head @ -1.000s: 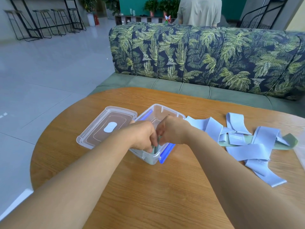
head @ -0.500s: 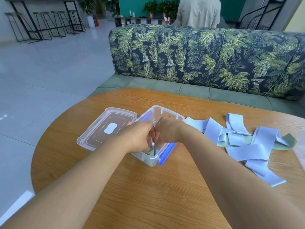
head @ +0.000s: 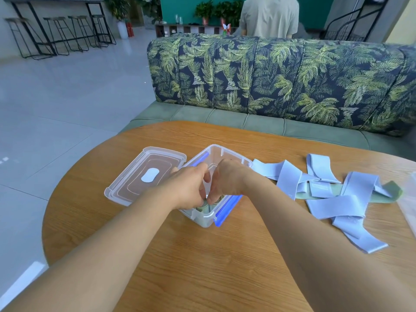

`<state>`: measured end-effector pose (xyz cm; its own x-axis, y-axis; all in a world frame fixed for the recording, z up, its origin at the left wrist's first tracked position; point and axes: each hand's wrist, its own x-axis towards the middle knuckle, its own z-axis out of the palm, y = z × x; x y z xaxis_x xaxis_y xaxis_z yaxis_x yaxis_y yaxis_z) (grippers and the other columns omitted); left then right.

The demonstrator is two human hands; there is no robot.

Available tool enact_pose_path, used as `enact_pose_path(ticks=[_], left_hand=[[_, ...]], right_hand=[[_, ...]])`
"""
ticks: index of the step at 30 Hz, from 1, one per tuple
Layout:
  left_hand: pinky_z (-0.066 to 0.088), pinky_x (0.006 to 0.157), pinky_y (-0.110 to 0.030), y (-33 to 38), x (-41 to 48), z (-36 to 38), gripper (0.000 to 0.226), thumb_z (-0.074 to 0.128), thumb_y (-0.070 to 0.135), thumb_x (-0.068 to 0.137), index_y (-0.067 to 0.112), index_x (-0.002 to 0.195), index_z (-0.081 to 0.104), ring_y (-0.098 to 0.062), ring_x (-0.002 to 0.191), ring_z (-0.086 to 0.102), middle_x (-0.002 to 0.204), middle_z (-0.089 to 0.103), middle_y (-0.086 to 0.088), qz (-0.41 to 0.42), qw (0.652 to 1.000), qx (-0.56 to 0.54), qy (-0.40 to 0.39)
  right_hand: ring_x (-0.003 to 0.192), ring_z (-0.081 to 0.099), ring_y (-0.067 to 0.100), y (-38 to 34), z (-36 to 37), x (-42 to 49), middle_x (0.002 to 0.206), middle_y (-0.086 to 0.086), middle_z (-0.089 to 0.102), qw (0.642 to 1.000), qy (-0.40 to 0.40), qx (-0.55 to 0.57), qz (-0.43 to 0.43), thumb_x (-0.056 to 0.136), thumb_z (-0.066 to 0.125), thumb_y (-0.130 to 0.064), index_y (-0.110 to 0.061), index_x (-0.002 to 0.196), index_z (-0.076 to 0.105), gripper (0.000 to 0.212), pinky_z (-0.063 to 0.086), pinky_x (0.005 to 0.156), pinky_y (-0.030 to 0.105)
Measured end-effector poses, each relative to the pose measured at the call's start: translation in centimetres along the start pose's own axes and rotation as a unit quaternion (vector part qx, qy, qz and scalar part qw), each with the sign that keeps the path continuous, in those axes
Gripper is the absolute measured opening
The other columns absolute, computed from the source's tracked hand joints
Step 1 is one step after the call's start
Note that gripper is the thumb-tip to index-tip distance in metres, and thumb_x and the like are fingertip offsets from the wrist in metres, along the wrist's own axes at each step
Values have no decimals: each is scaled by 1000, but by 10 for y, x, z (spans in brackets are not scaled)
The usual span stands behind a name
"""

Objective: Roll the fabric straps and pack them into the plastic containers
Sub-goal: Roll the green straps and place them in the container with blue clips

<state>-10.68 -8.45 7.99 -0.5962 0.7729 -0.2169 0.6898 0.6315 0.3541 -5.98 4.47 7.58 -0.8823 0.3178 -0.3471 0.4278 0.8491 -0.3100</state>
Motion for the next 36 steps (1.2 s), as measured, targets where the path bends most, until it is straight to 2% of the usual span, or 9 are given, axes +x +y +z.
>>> enact_pose_path(ticks=[11,16,18,20,23,25,28,31,36], left_hand=[[36,97,-31,1,3,1,34,64,14,83,28,103,41,-12,100,53,90,69,15,-3,1000,15,-8],[35,99,-32,2,1,2,32,63,13,85,29,104,42,-14,101,53,92,69,13,-11,1000,15,-13],[33,100,-31,2,1,4,31,62,12,85,31,103,45,-13,101,54,92,69,14,-9,1000,15,-11],[31,101,-32,1,1,5,30,61,11,85,35,97,48,-12,101,55,91,68,15,-8,1000,24,-14],[35,102,-35,0,1,8,32,59,13,83,43,78,50,-15,103,53,86,65,18,-11,999,46,-10],[35,100,-33,0,0,10,28,58,18,83,43,73,53,-17,102,53,83,65,18,-16,998,52,7],[30,95,-31,2,-1,10,10,62,32,86,36,77,66,-18,99,54,81,69,14,-19,998,38,37],[28,100,-31,8,-1,9,9,65,30,88,28,88,73,-16,97,57,88,71,9,-44,996,52,66],[29,96,-29,16,0,6,11,65,27,90,26,94,74,-19,88,41,98,70,9,-72,994,61,61]], right_hand=[[83,55,17,1,5,5,75,-5,50,999,6,-37,2,65,83,-48,-21,62,53,40,45,70,32],[58,44,16,9,6,2,65,5,48,1000,-16,15,7,73,78,-46,-8,71,59,43,39,57,28],[68,49,17,15,5,-1,87,17,66,998,-25,59,-8,79,75,-34,1,90,68,38,48,67,35],[79,54,19,19,4,-5,109,18,68,996,-21,81,-15,82,72,-25,1,102,70,33,53,83,39],[81,48,22,14,5,-9,89,16,54,998,-18,59,-15,88,65,-26,4,99,68,33,45,69,29],[78,43,18,11,6,-8,87,8,48,998,-20,57,-12,88,65,-26,6,111,66,39,39,67,27],[79,50,18,13,6,-5,96,13,65,997,-19,71,5,84,71,-25,0,114,68,39,47,73,30],[80,51,17,16,8,-3,95,9,63,997,-19,73,5,84,72,-29,0,115,67,42,49,76,30],[101,62,25,21,5,-3,124,16,64,998,-33,59,-3,90,66,-27,1,115,67,38,50,98,40]])
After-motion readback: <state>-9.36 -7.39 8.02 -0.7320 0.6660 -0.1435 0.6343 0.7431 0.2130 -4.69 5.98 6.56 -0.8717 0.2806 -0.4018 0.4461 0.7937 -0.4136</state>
